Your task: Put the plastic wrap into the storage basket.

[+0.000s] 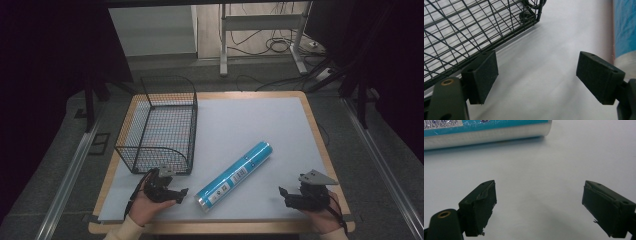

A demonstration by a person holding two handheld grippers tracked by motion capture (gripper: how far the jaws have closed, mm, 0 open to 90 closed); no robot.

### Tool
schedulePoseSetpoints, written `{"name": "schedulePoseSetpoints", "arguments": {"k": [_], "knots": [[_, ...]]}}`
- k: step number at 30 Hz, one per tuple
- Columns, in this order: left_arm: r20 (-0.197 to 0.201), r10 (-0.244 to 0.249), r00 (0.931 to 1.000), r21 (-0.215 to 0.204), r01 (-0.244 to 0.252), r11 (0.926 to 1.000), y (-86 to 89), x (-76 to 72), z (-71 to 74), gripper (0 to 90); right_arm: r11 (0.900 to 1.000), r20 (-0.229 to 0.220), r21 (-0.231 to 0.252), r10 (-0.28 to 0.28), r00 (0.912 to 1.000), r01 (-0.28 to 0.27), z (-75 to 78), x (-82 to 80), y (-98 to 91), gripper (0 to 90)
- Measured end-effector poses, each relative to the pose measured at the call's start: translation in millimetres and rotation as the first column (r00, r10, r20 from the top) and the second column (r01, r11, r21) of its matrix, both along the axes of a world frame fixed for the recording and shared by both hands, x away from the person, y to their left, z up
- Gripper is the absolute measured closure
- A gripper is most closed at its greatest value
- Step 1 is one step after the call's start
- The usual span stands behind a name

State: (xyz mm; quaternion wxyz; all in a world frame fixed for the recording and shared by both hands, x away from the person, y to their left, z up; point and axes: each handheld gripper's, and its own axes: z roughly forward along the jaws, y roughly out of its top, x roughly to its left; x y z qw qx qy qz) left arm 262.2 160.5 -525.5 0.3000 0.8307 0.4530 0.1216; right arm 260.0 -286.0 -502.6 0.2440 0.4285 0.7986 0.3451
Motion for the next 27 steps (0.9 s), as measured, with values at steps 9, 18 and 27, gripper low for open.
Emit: {"name": "schedulePoseSetpoints", "arguments": {"k": [9, 18, 27], "knots": [[-0.009, 0.005, 1.0000, -0.011, -0.005, 0.9999, 0.6, 0.6, -1.1, 17.5, 0.9999, 0.004, -0.008, -0.009, 0.9999, 0.009, -0.1, -0.3, -0.5, 14.1], [-0.002, -0.003, 1.0000, -0.008, 0.003, 1.0000, 0.1, -0.3, 0.9, 17.5, 0.9998, 0.013, -0.007, -0.019, 0.9997, 0.019, 0.8, 0.1, -3.2, 15.0], [0.029, -0.002, 0.9996, -0.024, 0.002, 0.9997, 0.6, -2.9, 10.5, 17.6, 0.9998, 0.003, -0.018, -0.001, 1.0000, 0.001, -1.2, -0.2, -0.1, 15.0]]}}
